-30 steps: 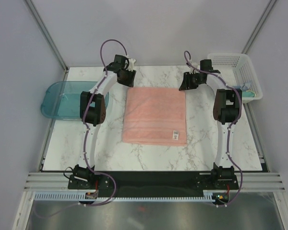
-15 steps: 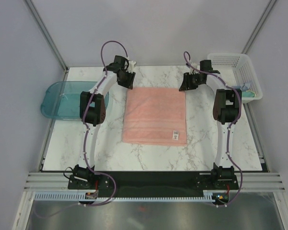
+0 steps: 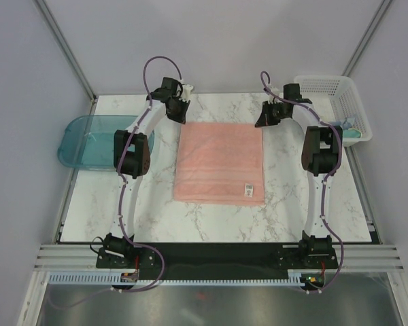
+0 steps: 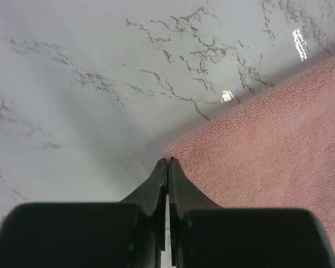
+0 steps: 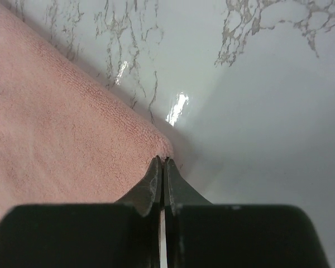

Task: Fold and stack the towels
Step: Fold the towel

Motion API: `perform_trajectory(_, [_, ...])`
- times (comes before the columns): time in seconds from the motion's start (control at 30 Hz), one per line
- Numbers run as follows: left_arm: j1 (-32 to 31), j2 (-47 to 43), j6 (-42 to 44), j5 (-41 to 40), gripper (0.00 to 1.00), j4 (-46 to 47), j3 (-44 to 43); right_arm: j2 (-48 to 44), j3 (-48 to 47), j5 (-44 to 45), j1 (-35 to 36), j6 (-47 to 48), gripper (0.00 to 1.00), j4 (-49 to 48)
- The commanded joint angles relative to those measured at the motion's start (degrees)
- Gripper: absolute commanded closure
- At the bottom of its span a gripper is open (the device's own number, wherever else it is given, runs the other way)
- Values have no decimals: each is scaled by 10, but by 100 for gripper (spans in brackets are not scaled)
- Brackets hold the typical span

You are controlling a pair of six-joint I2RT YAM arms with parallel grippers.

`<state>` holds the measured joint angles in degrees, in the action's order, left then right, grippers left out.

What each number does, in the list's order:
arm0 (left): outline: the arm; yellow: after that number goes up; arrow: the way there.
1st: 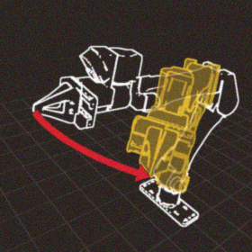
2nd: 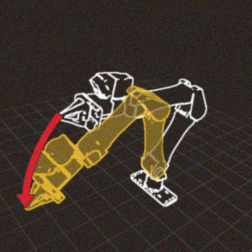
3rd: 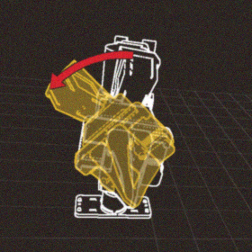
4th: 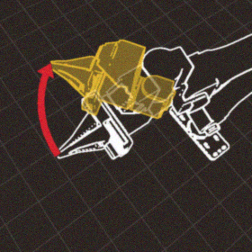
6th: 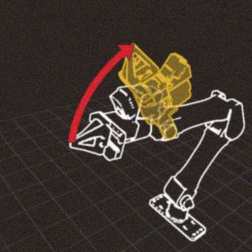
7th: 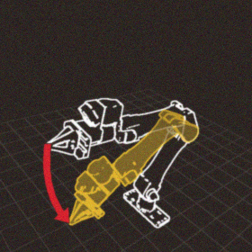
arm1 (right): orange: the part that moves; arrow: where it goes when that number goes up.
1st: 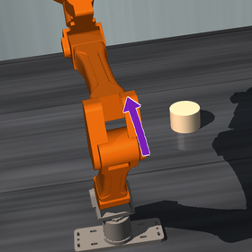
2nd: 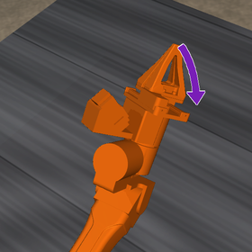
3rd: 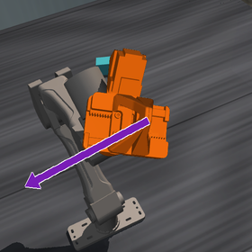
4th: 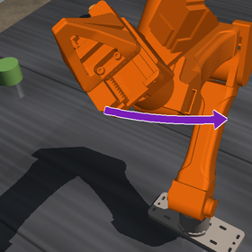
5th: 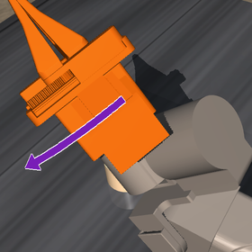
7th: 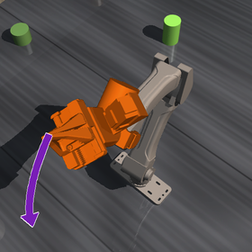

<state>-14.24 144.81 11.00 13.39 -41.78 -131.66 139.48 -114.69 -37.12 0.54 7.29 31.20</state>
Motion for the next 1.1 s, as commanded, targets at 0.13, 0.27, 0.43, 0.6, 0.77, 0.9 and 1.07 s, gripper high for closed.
perform_trajectory(0.13, [-1, -89, -19, -9, 98, 55, 19, -91, 24, 18, -2, -1, 100, -46])
perform_trajectory(0.27, [-4, -135, -31, -25, 98, 72, 90, -168, 126, 12, 1, -5, 100, -96])
perform_trajectory(0.43, [-6, -194, -45, -36, 98, 104, 178, -257, 247, 29, 6, -3, 100, -153])
perform_trajectory(0.6, [-18, -273, -54, -53, 98, 135, 278, -361, 351, 36, 8, -40, 100, -216])
perform_trajectory(0.77, [-33, -356, -70, -73, 98, 158, 386, -456, 450, 62, 16, -70, 100, -234])
perform_trajectory(0.9, [-41, -444, -84, -93, 98, 177, 465, -521, 521, 86, 30, -111, 100, -249])
perform_trajectory(1.07, [-62, -516, -105, -90, 98, 182, 559, -607, 606, 129, 67, -160, 100, -263])
